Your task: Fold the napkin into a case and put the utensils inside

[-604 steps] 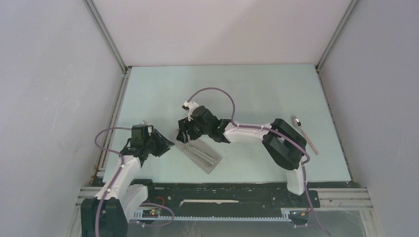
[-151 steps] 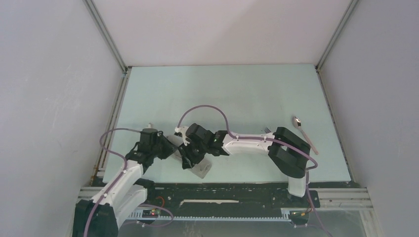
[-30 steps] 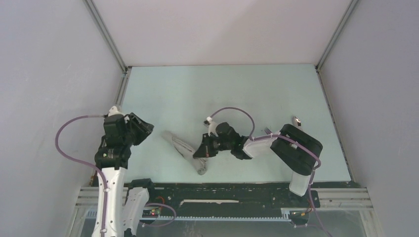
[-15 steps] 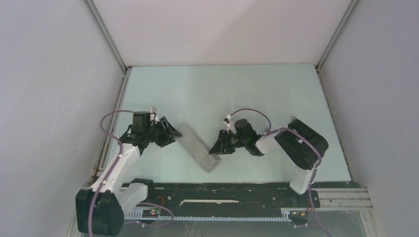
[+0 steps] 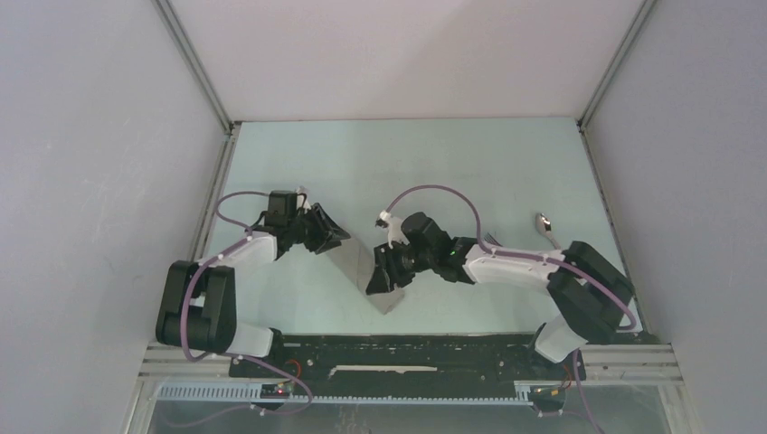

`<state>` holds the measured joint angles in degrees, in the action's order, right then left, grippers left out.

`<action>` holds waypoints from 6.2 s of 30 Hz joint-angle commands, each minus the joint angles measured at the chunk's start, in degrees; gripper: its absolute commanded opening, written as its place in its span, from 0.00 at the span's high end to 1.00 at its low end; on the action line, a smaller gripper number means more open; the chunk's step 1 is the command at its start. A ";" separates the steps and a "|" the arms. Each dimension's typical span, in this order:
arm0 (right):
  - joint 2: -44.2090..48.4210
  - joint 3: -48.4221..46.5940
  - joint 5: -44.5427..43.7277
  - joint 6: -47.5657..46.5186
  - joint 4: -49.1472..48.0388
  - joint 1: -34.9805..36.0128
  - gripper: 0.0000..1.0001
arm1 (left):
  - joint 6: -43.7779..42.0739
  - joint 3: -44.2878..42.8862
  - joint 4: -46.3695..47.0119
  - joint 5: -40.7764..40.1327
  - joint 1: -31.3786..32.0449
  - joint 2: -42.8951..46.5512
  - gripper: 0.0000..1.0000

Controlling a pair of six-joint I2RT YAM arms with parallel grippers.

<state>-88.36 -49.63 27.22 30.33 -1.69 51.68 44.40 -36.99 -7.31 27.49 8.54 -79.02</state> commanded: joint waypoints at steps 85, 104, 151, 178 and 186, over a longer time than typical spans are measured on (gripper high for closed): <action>-18.41 -14.27 16.80 -12.19 16.38 -15.60 0.24 | -8.28 -9.49 -27.57 -4.38 6.41 29.93 0.28; -35.64 -29.08 21.56 -4.61 12.44 -14.11 0.60 | -12.05 -15.58 -30.57 -2.94 6.41 29.29 0.28; -28.95 -53.45 -1.82 -1.12 28.83 -5.19 0.35 | -14.78 -15.32 -30.25 -0.71 6.36 35.28 0.28; 24.97 7.60 -39.27 56.77 45.24 -55.37 0.21 | -8.85 -5.02 -19.19 6.24 9.17 31.93 0.28; 17.08 7.02 -39.37 59.71 44.78 -60.36 0.25 | -9.41 -6.04 -19.43 6.90 9.13 31.80 0.27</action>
<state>-67.66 -40.69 -9.37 84.71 42.09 -7.35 35.05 -41.95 -27.99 32.36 17.37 -47.94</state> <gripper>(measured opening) 0.761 0.723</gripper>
